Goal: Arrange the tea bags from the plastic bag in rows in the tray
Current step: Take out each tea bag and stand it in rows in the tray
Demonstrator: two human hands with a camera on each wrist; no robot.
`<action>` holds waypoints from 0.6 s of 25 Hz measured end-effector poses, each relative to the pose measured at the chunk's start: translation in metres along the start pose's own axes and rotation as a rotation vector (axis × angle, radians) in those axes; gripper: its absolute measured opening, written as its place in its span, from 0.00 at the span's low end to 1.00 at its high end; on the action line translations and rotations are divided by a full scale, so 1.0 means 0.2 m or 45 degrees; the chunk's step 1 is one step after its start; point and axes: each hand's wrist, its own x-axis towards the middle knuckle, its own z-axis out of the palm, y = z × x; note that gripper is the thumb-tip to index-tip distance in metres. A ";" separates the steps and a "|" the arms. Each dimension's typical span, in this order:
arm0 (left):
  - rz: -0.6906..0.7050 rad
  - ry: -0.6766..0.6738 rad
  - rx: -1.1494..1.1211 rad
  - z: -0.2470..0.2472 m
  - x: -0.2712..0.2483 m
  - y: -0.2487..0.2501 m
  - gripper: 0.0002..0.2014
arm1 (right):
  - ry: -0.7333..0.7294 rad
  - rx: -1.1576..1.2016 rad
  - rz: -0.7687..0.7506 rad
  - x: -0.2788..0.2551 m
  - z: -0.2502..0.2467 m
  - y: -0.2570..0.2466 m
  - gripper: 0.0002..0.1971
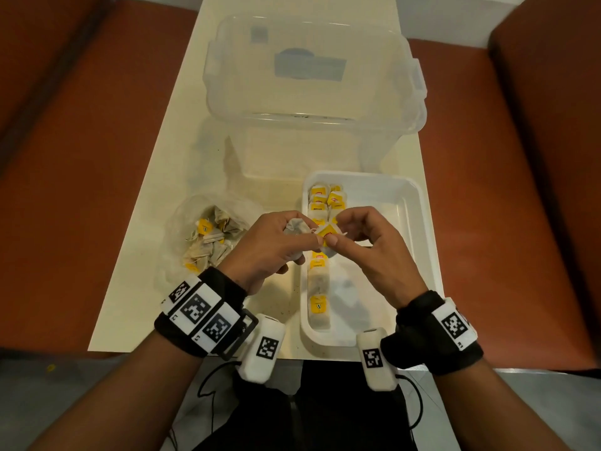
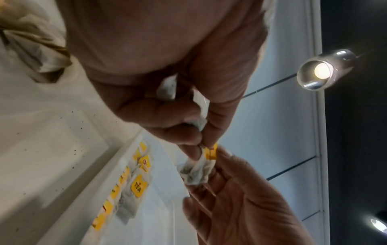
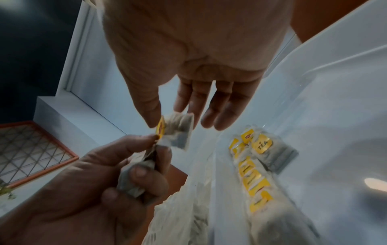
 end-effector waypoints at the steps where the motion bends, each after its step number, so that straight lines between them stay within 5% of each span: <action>1: 0.006 -0.019 0.022 0.00 0.00 0.00 0.05 | -0.067 -0.010 -0.003 0.01 -0.01 0.00 0.08; 4: -0.009 -0.008 0.027 0.01 0.00 -0.01 0.04 | -0.173 0.026 0.042 0.01 -0.05 0.01 0.03; 10: -0.089 0.144 -0.216 -0.05 0.00 -0.06 0.01 | 0.210 0.098 0.326 0.10 -0.21 0.14 0.05; 15: -0.120 0.178 -0.316 -0.09 -0.01 -0.08 0.05 | -0.165 -0.256 0.524 0.18 -0.19 0.20 0.02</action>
